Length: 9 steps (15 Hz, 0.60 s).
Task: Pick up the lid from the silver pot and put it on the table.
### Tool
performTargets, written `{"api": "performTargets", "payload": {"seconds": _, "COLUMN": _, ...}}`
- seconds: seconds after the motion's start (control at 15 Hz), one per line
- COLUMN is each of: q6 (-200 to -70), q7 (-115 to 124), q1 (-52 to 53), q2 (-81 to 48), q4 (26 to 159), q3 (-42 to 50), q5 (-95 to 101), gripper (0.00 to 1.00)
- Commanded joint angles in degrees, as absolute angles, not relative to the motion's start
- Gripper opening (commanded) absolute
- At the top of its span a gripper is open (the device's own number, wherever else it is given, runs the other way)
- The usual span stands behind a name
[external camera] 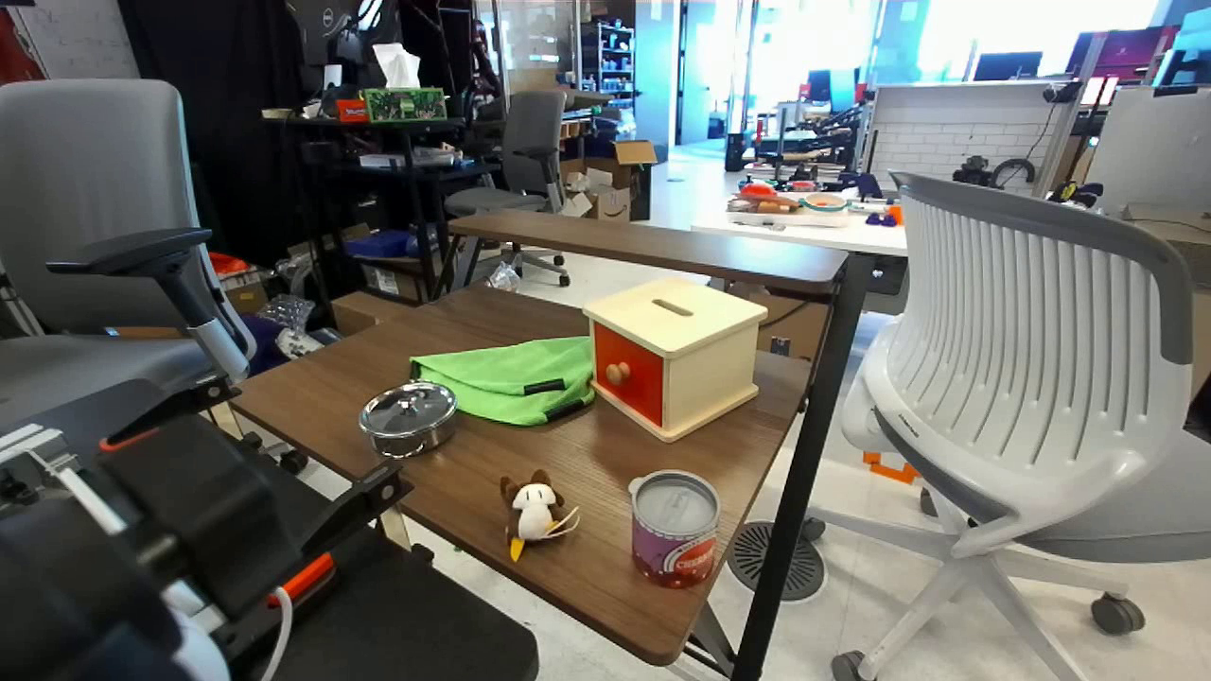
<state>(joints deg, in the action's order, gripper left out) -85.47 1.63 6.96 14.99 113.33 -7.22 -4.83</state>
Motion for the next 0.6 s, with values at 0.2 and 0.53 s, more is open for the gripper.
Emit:
{"api": "performTargets", "payload": {"seconds": 0.2, "q6": -98.8, "q7": 3.9, "q1": 6.8, "q2": 15.4, "q4": 123.1, "q3": -7.9, "q5": -3.8, "gripper": 1.0}}
{"api": "performTargets", "payload": {"seconds": 0.53, "q6": -109.0, "q7": 1.8, "q1": 5.8, "q2": 14.7, "q4": 134.5, "q3": -6.1, "q5": -3.3, "gripper": 1.0}}
